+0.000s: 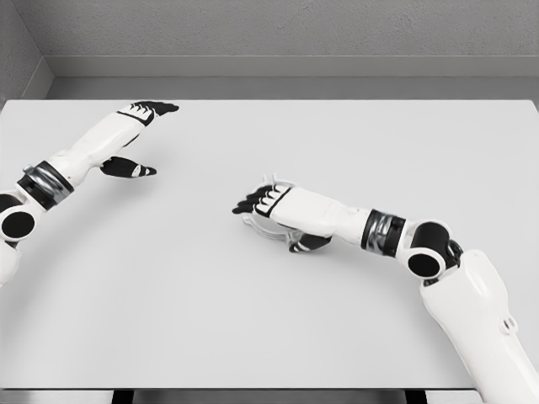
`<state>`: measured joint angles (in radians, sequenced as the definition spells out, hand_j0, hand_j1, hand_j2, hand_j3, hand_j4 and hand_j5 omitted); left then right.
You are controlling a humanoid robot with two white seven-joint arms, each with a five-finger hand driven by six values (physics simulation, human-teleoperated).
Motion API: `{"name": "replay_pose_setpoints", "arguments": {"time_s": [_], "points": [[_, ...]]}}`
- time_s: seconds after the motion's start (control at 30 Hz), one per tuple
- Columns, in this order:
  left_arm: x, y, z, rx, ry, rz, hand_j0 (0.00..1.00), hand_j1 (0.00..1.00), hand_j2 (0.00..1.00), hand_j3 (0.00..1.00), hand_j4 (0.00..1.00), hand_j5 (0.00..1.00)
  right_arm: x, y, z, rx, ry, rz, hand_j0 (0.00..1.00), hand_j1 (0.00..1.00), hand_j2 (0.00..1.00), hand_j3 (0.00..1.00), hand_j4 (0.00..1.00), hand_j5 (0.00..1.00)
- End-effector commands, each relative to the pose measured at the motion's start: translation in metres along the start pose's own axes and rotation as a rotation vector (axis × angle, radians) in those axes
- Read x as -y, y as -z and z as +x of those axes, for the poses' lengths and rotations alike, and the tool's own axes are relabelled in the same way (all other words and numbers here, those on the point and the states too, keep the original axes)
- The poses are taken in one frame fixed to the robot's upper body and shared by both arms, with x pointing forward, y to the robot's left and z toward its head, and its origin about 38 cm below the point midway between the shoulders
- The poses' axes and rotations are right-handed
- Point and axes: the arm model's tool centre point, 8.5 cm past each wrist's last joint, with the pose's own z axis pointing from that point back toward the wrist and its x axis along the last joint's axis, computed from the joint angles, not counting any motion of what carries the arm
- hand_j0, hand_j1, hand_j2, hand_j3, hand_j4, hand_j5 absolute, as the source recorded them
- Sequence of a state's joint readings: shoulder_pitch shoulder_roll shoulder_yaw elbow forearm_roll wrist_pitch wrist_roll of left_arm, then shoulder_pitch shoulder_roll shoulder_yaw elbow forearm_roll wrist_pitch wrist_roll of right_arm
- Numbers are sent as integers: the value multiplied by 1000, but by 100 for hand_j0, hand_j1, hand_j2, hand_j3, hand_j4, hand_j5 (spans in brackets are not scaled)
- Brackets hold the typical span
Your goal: Assemble PVC drainage pipe clamps
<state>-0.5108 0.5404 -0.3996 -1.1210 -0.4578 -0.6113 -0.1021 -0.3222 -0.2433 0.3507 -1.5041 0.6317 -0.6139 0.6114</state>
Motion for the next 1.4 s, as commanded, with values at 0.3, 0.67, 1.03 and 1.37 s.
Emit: {"name": "replay_pose_setpoints", "arguments": {"time_s": [0.3,0.67,1.03,1.37], "points": [[-2,0,0,1,-5,10,100,100,100,100,100,100,73,-97,3,-70,-107,-239,100,100,100,100,100,100],[13,24,18,47,-33,10,100,100,100,100,100,100,88,-284,-46,-367,25,-421,100,100,100,100,100,100],[53,61,54,125,-103,-45,100,100,100,100,100,100,82,-256,-43,-302,40,-388,100,100,100,100,100,100],[57,56,76,197,-81,-60,100,100,100,100,100,100,88,-241,-35,-257,17,-374,100,100,100,100,100,100]]}}
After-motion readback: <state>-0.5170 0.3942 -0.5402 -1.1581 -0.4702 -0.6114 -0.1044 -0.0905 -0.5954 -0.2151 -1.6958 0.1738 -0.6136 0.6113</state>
